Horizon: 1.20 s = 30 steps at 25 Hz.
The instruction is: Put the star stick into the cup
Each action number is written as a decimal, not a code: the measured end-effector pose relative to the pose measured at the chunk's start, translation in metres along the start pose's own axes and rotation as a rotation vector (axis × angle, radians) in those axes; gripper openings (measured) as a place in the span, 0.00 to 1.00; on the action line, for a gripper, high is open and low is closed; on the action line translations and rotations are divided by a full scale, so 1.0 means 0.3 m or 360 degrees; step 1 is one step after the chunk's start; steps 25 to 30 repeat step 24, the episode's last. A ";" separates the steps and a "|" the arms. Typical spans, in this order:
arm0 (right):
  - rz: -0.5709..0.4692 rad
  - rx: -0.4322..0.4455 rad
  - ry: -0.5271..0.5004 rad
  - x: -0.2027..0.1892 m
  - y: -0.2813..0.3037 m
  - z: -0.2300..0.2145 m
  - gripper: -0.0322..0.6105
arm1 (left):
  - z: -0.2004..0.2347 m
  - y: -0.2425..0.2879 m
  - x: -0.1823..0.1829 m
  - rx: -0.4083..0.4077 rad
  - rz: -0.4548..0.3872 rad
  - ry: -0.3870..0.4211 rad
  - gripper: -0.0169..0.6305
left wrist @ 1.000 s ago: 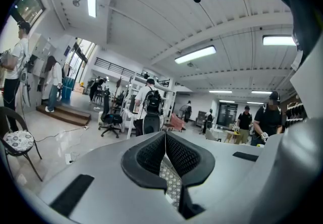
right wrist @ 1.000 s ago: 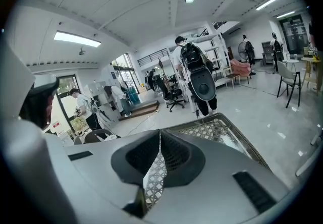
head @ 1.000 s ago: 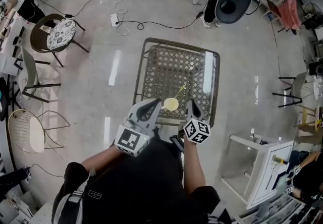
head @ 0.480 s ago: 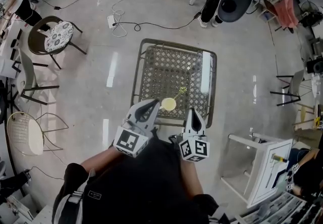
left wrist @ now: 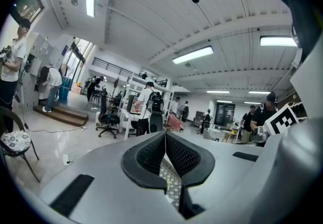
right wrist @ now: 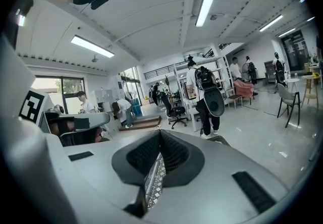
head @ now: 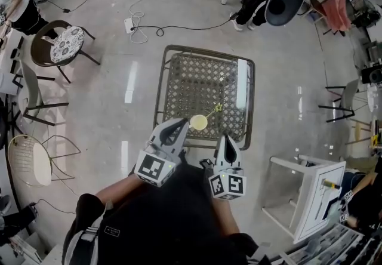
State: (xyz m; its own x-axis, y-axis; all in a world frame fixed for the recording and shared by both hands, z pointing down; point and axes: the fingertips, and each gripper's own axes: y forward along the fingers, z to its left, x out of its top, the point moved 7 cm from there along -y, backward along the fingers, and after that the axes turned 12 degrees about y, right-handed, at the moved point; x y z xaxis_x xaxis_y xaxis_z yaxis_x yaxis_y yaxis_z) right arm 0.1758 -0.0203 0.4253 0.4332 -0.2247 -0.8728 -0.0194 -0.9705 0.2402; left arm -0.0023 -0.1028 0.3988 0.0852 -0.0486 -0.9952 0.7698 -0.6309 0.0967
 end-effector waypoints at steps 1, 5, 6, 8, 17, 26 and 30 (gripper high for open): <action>-0.0002 -0.0003 -0.0003 0.000 -0.002 0.001 0.07 | -0.002 -0.001 -0.003 -0.0007 0.0003 0.0006 0.05; -0.0011 -0.0009 -0.0006 0.006 -0.010 0.011 0.07 | -0.002 -0.003 0.021 0.0001 -0.0020 -0.0021 0.05; -0.0012 -0.0010 -0.0004 0.006 -0.011 0.012 0.07 | -0.002 -0.004 0.022 0.0000 -0.0018 -0.0024 0.05; -0.0011 -0.0010 0.0000 0.006 -0.010 0.014 0.07 | 0.002 -0.005 0.022 -0.0004 -0.0016 -0.0020 0.05; -0.0013 -0.0004 -0.0028 -0.015 -0.011 0.035 0.07 | 0.014 -0.022 0.008 -0.0019 -0.0009 -0.0018 0.05; -0.0018 -0.0013 -0.0020 -0.020 -0.001 0.042 0.07 | 0.028 -0.019 0.002 -0.0030 -0.0005 -0.0018 0.05; -0.0018 -0.0013 -0.0020 -0.020 -0.001 0.042 0.07 | 0.028 -0.019 0.002 -0.0030 -0.0005 -0.0018 0.05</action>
